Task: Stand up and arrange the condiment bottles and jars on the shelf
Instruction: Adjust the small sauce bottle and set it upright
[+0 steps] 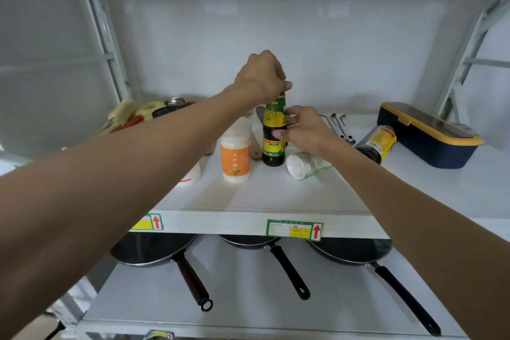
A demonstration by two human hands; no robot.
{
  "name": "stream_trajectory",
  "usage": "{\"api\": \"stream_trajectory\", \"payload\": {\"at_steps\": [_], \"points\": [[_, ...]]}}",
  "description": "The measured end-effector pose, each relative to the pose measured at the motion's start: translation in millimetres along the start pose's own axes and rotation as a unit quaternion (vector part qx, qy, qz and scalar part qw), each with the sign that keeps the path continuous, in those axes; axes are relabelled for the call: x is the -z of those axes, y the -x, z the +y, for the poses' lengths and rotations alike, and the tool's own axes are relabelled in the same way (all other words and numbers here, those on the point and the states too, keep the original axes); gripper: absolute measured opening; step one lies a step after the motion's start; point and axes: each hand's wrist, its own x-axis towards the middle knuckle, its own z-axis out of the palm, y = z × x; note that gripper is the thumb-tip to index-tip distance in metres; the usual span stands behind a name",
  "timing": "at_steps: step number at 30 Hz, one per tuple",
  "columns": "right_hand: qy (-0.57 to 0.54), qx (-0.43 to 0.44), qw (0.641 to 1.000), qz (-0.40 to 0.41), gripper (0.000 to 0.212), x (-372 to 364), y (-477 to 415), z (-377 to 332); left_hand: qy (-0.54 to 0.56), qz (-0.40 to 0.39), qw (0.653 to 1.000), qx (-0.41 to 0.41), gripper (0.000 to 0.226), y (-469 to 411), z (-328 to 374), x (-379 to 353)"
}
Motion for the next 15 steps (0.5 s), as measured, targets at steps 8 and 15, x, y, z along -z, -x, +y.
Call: {"api": "stream_trajectory", "payload": {"at_steps": [8, 15], "points": [[0.021, 0.037, 0.998, 0.049, 0.038, 8.9, 9.4, 3.6, 0.013, -0.022, 0.996, -0.086, 0.020, 16.8, -17.7, 17.9], [-0.048, 0.011, 0.998, -0.025, 0.041, 5.0, 11.6, -9.1, 0.084, -0.049, 0.992, -0.082, 0.032, 25.6, -12.3, 25.5]]}}
